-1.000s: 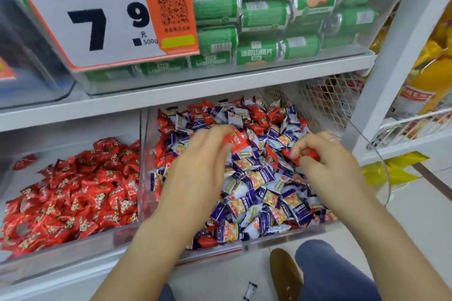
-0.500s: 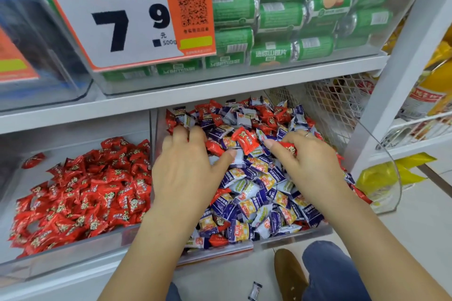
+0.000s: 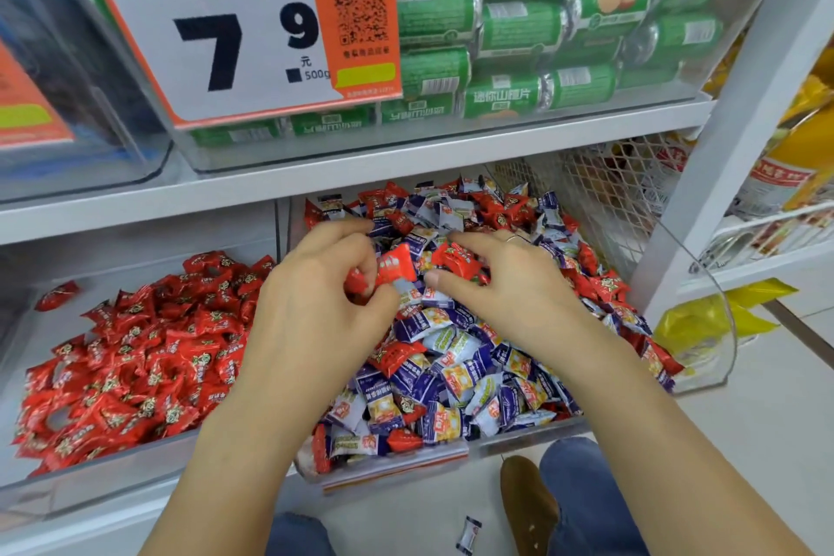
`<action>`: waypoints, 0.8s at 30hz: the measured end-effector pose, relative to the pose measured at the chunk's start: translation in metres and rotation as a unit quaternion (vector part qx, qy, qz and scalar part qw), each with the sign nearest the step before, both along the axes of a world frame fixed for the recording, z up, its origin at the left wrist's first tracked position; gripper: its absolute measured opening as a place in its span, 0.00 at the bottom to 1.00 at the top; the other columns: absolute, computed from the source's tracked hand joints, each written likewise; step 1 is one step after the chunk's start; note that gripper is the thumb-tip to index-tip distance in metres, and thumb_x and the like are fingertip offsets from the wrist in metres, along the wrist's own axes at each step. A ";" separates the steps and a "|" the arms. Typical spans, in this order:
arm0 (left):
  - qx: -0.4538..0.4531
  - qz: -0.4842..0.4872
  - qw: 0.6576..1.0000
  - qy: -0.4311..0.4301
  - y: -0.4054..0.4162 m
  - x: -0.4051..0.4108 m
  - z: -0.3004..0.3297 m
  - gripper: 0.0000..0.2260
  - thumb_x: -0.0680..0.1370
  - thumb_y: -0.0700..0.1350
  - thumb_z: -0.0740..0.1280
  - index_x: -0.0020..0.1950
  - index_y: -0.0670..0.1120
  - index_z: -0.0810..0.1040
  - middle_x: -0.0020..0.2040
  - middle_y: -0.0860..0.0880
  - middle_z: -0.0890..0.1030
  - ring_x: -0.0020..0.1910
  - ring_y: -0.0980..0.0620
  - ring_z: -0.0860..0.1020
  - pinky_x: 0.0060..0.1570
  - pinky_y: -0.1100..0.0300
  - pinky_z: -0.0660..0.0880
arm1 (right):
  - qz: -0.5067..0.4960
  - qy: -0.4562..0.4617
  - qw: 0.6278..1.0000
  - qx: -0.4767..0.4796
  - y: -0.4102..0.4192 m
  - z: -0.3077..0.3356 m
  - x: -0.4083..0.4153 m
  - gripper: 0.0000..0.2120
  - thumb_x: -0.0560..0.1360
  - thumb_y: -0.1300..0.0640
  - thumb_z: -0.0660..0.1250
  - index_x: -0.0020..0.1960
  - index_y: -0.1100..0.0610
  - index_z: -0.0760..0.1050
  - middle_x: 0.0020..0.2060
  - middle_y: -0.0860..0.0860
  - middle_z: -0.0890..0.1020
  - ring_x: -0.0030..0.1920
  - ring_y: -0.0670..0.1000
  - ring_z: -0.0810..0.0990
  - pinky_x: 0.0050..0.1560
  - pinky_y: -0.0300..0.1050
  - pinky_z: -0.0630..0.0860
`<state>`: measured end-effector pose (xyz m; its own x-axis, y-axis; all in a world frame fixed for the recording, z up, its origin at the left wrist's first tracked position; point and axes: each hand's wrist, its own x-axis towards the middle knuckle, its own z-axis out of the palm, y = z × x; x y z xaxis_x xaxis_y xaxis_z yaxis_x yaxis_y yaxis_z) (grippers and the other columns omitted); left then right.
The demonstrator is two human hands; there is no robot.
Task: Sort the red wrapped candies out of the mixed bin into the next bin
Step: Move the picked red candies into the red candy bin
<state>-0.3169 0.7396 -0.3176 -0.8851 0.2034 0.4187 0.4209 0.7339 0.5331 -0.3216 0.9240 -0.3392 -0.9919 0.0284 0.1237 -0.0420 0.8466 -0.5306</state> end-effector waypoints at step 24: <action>-0.232 0.023 0.967 -0.098 -0.003 0.028 0.016 0.18 0.73 0.66 0.60 0.42 0.52 0.70 0.29 0.53 0.70 0.30 0.59 0.68 0.28 0.67 0.61 | -0.114 0.059 0.990 -0.055 0.034 0.019 0.028 0.23 0.73 0.40 0.65 0.33 0.56 0.63 0.25 0.52 0.70 0.30 0.52 0.70 0.32 0.47 0.62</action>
